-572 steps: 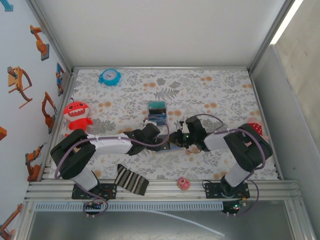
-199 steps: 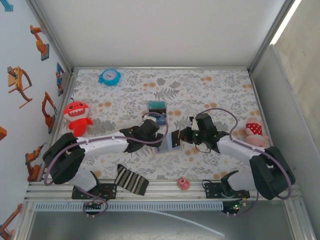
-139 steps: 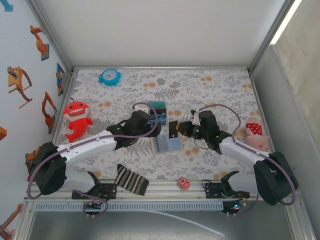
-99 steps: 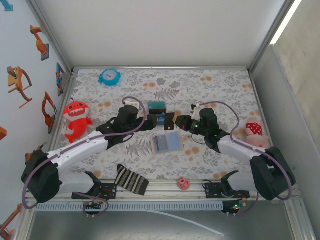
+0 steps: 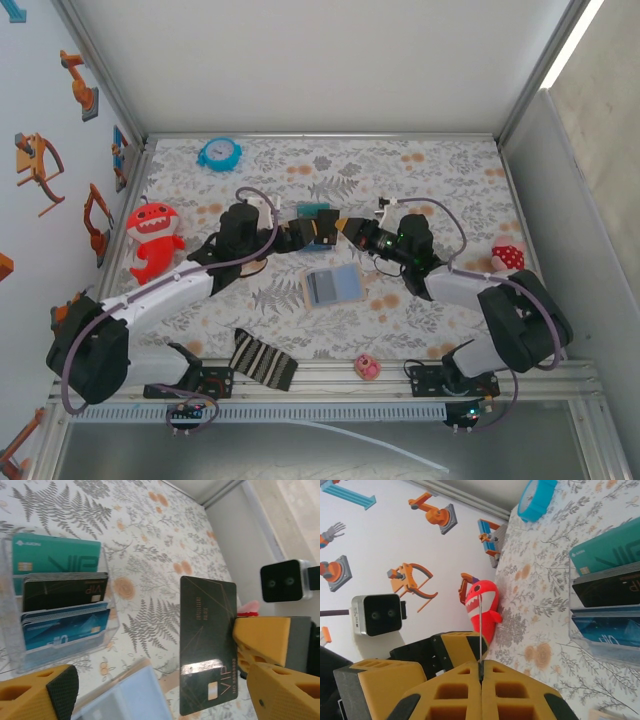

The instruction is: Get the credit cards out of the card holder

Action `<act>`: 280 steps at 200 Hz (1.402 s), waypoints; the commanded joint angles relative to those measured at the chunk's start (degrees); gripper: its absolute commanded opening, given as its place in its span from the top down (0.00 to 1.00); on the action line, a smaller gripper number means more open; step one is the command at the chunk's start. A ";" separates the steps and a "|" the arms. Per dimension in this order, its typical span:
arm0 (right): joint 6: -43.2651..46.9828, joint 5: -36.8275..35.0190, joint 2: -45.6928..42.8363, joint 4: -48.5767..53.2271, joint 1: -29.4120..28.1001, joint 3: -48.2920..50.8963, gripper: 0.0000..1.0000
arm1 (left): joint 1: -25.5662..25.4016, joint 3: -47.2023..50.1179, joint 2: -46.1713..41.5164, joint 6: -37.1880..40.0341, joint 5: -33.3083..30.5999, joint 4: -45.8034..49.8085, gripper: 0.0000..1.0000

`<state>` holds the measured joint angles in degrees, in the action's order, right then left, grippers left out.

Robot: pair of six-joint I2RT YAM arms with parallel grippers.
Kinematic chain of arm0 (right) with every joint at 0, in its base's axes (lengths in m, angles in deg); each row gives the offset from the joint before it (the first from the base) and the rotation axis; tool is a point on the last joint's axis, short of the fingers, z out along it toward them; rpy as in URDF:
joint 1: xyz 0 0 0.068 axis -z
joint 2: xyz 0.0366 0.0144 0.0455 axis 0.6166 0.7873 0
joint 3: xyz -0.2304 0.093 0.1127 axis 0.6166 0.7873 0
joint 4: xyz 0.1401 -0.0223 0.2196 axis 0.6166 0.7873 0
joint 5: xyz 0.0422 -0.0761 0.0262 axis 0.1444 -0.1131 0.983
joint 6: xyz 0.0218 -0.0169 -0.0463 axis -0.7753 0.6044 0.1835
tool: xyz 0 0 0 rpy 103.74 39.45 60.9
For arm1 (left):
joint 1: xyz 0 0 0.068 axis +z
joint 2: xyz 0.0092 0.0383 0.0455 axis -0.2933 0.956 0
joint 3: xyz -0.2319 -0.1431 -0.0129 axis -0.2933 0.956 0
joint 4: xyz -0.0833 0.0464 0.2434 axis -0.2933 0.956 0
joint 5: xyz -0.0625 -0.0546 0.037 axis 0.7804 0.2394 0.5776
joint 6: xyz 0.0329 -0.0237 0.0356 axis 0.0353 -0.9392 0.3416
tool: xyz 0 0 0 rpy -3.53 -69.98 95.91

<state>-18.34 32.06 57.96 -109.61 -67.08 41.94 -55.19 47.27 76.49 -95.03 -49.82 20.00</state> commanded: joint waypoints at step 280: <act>16.61 -7.80 -13.37 35.54 -0.34 -5.20 0.81 | 6.53 -23.83 5.79 42.01 1.70 38.30 1.00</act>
<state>-12.09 29.96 49.33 -94.20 -67.28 41.57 -49.64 27.53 79.93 -65.35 -44.35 46.34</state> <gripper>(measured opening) 0.183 0.056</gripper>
